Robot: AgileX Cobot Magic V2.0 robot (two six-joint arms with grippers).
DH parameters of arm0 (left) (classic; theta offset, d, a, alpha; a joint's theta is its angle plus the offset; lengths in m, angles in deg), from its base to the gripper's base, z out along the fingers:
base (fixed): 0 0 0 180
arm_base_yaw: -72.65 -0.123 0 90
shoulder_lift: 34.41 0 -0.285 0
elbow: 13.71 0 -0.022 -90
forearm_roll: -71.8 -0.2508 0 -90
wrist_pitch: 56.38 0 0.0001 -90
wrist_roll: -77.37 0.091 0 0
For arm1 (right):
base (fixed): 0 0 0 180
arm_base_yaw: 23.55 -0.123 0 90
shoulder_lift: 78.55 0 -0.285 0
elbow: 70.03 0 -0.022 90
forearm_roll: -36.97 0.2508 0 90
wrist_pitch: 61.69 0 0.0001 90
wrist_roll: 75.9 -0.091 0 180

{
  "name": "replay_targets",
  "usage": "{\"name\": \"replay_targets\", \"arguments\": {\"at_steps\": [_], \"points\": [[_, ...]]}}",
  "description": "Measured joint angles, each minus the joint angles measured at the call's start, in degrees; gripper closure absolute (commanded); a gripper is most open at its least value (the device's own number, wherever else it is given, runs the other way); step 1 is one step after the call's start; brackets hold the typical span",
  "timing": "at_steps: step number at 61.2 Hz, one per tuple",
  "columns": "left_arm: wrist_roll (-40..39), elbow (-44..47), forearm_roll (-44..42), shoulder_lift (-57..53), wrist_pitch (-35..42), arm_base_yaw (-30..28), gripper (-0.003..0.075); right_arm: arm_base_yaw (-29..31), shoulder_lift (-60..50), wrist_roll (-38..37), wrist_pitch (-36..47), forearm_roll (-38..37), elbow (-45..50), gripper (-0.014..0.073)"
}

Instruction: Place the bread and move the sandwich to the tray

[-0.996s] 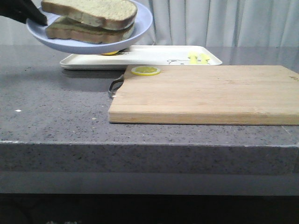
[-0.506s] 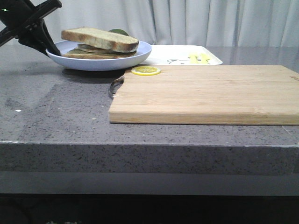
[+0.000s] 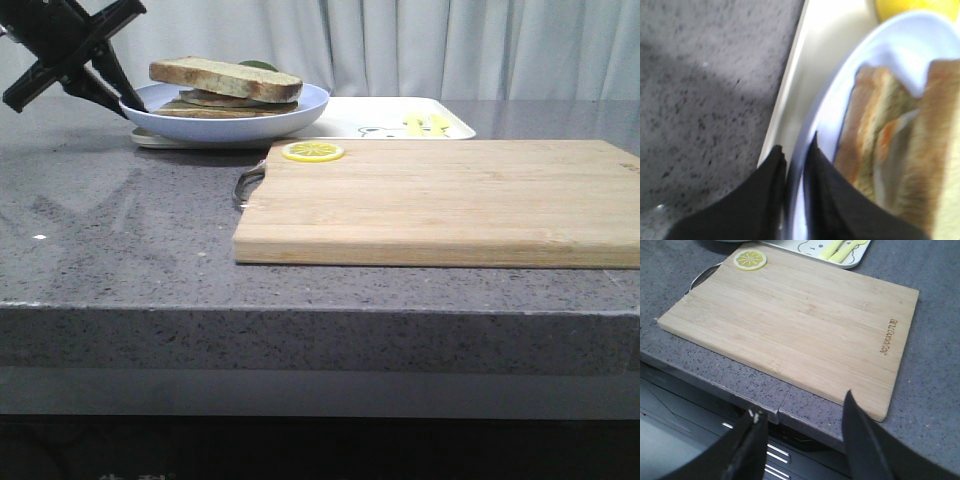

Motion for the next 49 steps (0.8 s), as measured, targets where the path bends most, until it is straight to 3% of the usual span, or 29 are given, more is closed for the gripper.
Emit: {"name": "replay_targets", "arguments": {"at_steps": [5, 19, 49], "points": [[-0.11, -0.23, 0.51, 0.0, 0.79, 0.0, 0.0406, 0.0, 0.0, 0.0, 0.0, 0.0, 0.0, 0.0219], [3.34, -0.23, -1.0, -1.57, 1.1, 0.0, 0.0403, 0.0, 0.0, 0.0, 0.0, 0.0, 0.0, 0.0219], [8.73, -0.13, -22.11, -22.62, -2.28, 4.0, 0.0403, 0.0, 0.0, 0.0, -0.1, 0.0, 0.0, 0.0219]]}}
